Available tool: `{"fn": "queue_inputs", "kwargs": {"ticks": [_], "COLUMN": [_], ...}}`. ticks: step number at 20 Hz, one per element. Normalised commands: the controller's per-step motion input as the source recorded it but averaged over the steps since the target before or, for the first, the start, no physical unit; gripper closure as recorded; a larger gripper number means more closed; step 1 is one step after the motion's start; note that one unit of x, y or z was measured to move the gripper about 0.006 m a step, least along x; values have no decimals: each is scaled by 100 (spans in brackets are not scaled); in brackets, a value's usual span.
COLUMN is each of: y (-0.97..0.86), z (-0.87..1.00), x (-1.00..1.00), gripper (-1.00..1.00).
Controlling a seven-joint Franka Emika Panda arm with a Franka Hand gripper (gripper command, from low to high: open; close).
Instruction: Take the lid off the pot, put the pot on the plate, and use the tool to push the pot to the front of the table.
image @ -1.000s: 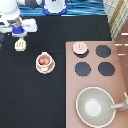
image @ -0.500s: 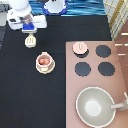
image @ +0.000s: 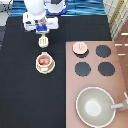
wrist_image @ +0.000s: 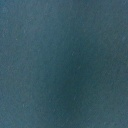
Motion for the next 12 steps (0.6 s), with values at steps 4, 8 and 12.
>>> {"fn": "queue_inputs", "kwargs": {"ticks": [4, 8, 12], "y": [-31, -10, -2], "z": [-43, -39, -32], "x": [-19, 4, 63], "gripper": [100, 100, 100]}}
